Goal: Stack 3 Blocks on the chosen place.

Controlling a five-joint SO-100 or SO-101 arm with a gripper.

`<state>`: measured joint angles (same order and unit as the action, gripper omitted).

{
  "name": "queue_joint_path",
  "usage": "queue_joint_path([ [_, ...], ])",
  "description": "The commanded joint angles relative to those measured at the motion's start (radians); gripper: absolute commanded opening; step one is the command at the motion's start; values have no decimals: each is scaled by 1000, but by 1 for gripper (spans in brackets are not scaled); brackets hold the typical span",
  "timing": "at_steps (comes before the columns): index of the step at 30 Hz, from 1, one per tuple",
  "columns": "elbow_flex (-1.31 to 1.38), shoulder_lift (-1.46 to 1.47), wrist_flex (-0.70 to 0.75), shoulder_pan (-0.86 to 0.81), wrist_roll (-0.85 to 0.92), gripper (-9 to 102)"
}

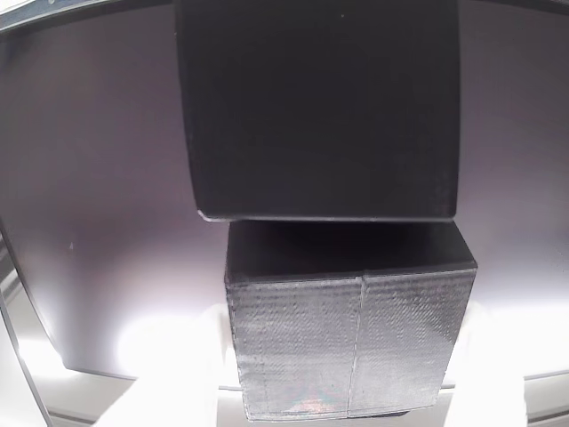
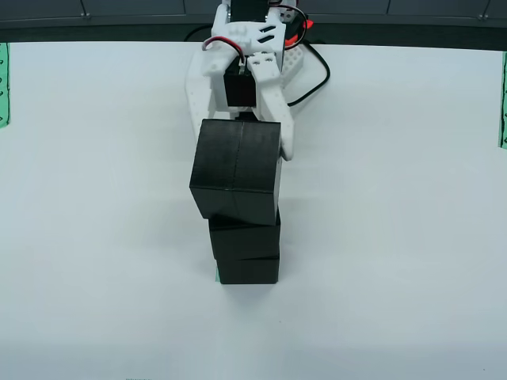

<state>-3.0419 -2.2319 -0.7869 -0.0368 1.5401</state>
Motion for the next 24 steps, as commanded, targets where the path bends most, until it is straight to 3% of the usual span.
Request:
queue_joint_path([
  [1,5,9,-31,-5,17,17],
  [13,-26,18,-69,-2,26,18],
  [24,-37,18,-81,-20,26,27],
])
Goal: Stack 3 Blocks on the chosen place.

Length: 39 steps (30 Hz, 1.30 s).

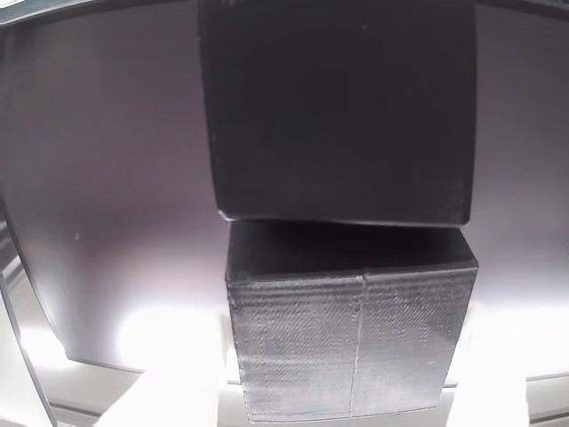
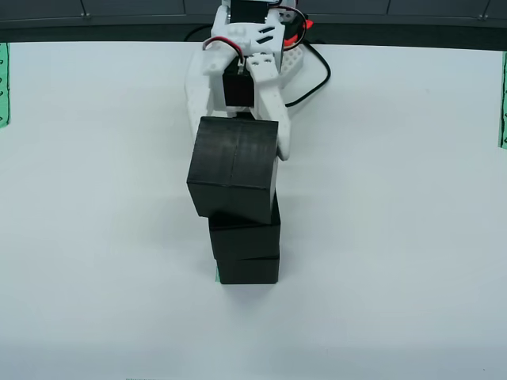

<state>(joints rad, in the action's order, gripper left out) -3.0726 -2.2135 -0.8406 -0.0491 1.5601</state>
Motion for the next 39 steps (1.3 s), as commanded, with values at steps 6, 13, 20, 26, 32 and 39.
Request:
queue_joint_path([
  [6,-12,0,-34,-25,6,32],
  [13,-29,2,-52,-26,6,32],
  [20,-38,-54,-66,-35,5,32],
  [26,-66,-146,-46,-20,-11,32],
  [32,-69,-253,5,-29,-12,30],
  [39,-41,-451,207,3,-110,24],
])
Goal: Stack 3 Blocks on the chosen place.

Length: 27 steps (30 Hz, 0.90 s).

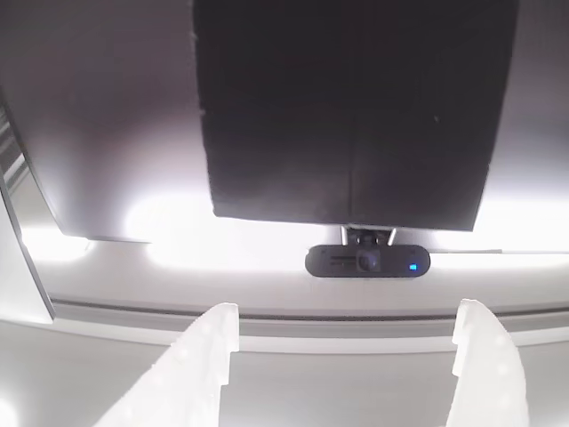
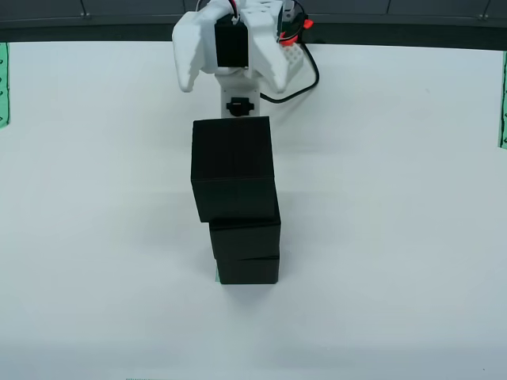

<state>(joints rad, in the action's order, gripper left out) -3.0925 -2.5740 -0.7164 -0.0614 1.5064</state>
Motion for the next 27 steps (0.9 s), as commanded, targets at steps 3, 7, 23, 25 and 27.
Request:
queue_joint_path([
  [3,-12,-216,195,43,-152,14],
  [7,-12,-376,336,87,-258,3],
  [23,74,-864,1098,104,-1373,0],
  [25,77,-864,1216,103,-1483,0],
  [27,75,-865,1312,103,-1568,0],
])
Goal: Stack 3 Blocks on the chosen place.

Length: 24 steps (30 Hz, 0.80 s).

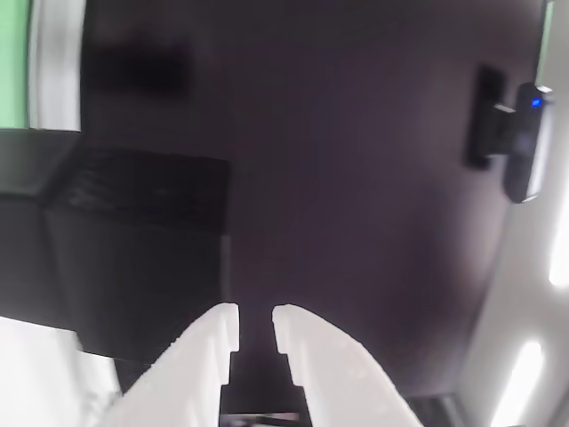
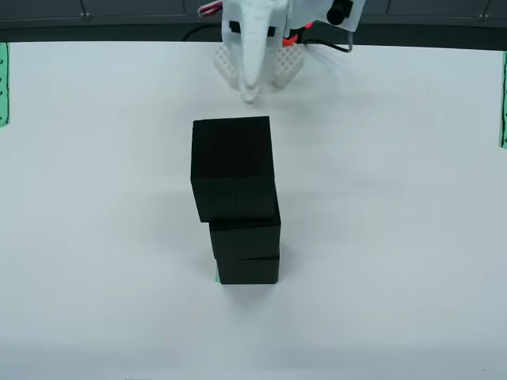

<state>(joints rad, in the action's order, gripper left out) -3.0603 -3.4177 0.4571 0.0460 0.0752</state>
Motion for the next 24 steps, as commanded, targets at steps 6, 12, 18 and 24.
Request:
queue_joint_path([
  [6,-17,-21,304,28,-189,0],
  [12,-71,-21,328,5,-201,0],
  [18,-87,-21,364,11,-190,0],
  [24,-87,-21,362,15,-186,0],
])
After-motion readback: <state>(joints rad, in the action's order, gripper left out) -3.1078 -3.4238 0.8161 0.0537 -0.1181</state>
